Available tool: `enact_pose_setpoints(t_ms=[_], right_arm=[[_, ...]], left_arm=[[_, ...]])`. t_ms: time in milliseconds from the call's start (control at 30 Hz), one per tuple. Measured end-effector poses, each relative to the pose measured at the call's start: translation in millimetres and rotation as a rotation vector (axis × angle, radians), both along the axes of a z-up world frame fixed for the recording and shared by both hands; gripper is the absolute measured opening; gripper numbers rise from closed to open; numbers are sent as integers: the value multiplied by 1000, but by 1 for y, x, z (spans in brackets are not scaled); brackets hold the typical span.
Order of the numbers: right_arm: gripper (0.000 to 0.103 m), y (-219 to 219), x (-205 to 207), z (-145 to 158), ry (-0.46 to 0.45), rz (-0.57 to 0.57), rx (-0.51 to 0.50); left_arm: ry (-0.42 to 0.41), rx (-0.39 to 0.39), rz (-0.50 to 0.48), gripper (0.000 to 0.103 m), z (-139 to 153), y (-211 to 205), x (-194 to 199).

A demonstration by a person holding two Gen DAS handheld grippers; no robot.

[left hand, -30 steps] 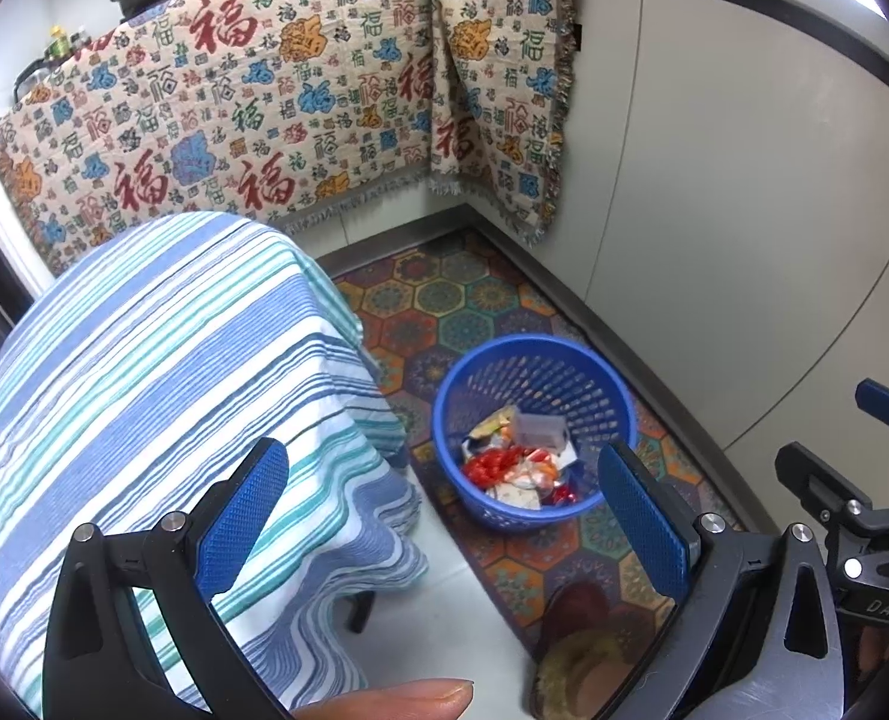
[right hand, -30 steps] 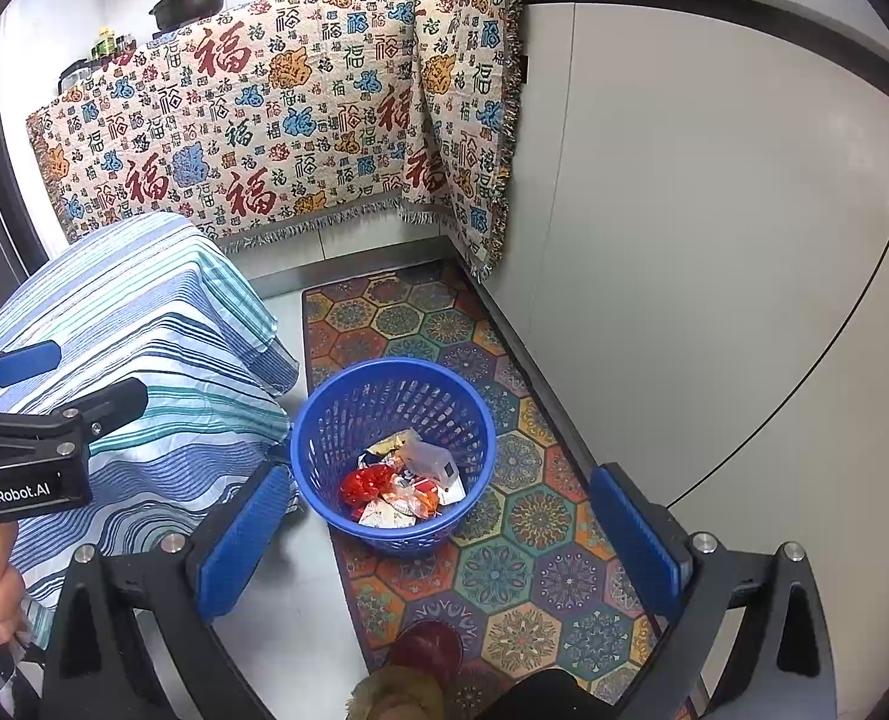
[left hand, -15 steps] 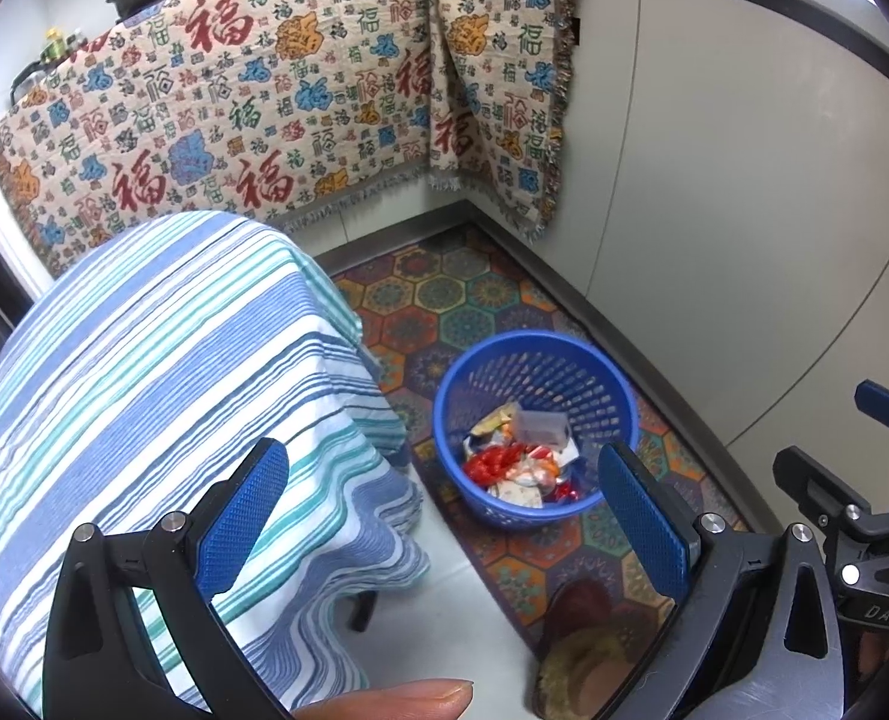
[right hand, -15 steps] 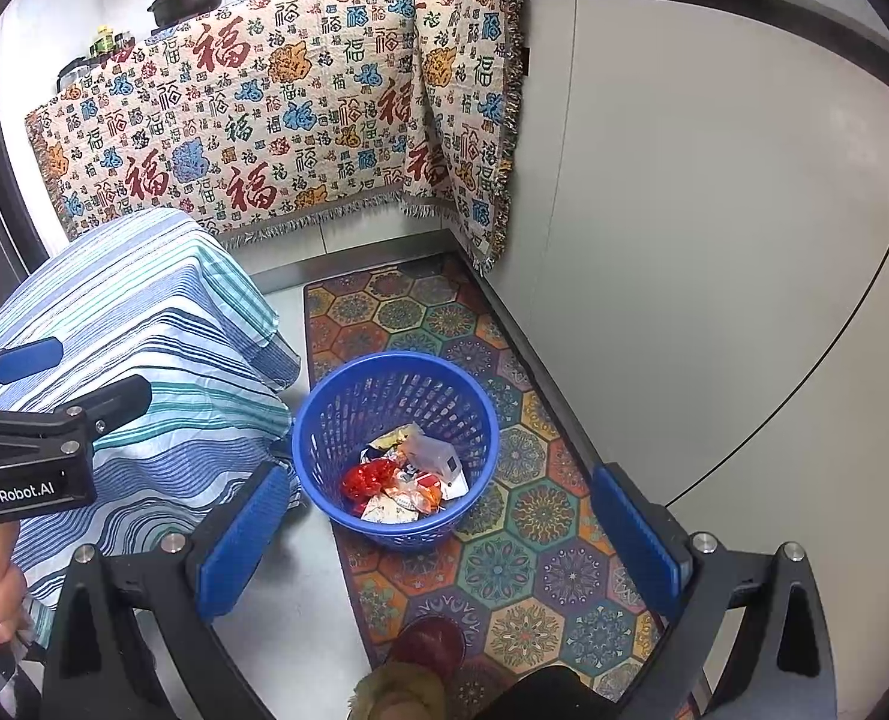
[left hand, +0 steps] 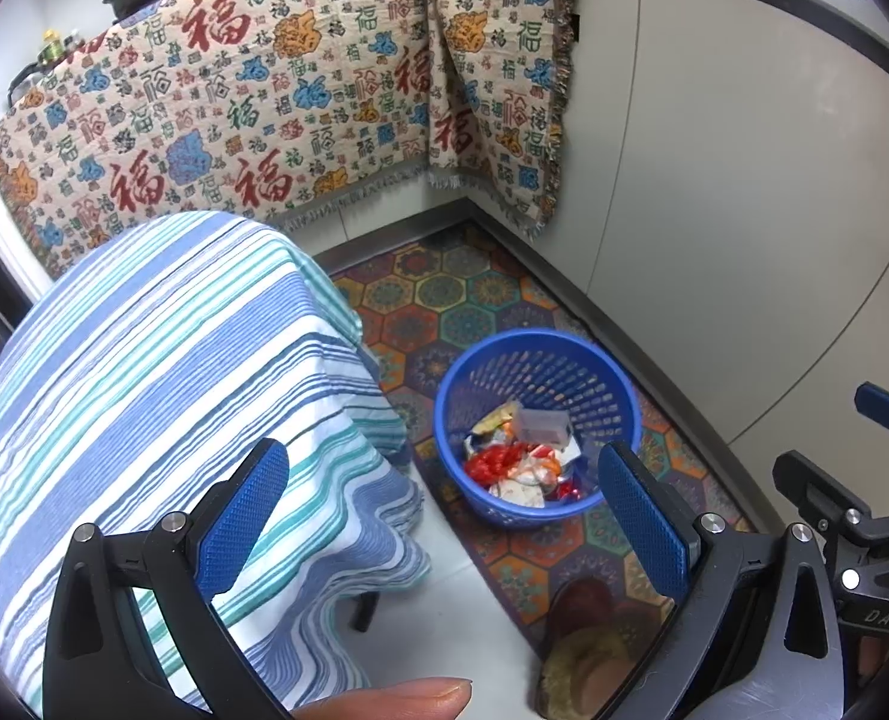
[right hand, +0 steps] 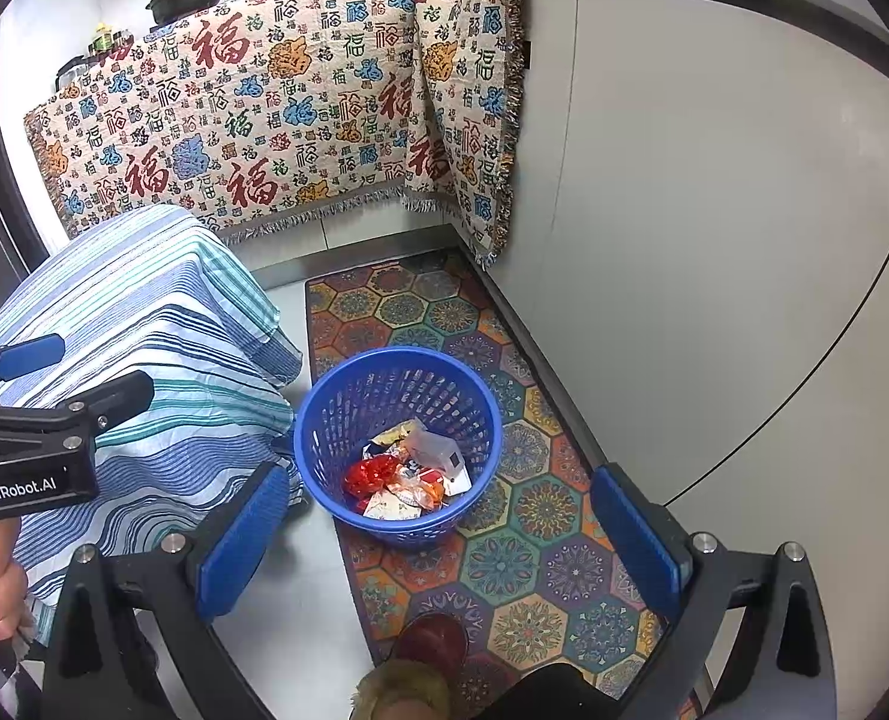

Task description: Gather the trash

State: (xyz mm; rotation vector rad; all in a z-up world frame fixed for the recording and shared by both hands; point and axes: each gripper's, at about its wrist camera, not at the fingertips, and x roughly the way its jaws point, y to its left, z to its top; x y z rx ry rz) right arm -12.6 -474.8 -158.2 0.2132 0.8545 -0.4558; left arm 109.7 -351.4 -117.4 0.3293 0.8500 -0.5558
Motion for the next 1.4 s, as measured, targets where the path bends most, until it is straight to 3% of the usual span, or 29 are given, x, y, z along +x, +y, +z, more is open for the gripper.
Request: enact_pose_setpoints(t_ms=[1400], right_arm=[[102, 1, -1, -1, -1, -5, -1]], left_arm=[[16, 1, -15, 102, -4, -6, -2]])
